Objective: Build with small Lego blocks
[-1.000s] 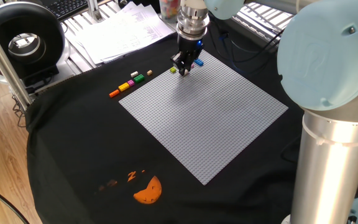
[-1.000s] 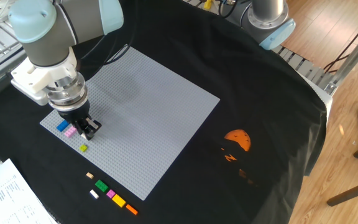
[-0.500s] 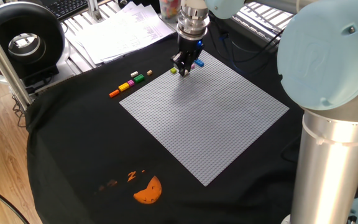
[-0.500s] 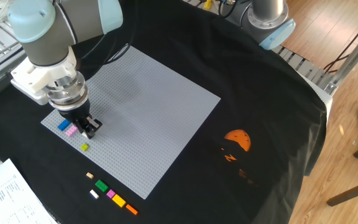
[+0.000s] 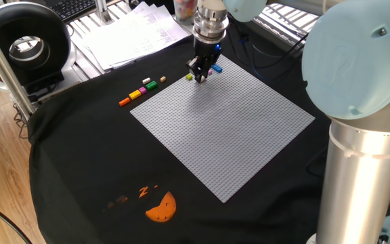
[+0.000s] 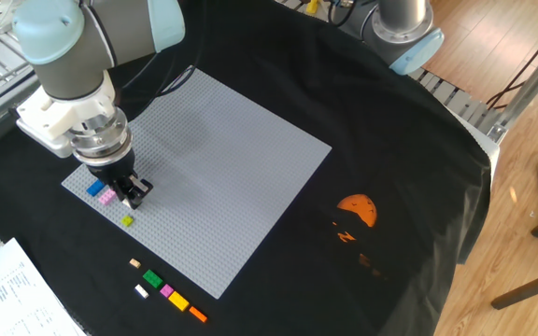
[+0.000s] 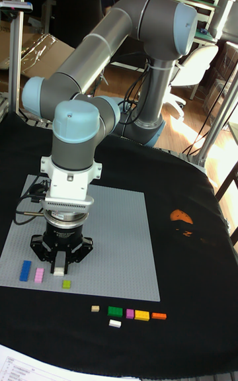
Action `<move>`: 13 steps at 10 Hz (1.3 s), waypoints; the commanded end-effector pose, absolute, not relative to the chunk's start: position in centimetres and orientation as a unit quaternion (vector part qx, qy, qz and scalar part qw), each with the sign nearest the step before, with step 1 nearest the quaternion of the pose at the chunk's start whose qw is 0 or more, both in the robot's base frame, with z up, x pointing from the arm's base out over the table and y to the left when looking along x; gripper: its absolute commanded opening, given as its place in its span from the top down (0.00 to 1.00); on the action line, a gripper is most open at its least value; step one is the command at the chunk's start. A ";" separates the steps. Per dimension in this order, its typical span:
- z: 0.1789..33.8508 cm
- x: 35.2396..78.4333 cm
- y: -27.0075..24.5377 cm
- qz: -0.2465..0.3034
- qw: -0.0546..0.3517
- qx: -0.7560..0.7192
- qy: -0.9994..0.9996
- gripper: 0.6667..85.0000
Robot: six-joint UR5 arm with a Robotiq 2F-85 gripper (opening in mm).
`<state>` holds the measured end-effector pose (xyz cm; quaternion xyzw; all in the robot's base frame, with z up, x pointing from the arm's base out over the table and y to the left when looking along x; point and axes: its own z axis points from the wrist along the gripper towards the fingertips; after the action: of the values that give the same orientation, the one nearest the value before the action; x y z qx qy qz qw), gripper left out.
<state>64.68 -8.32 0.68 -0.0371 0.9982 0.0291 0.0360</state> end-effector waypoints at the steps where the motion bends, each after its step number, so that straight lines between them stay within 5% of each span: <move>1: 1.9 63.9 -8.6 0.037 0.028 -0.035 0.998 0.89; 13: 0.8 64.9 -8.9 0.029 0.044 -0.030 0.998 0.89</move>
<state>64.77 -8.97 0.55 -0.0346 0.9983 0.0248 0.0406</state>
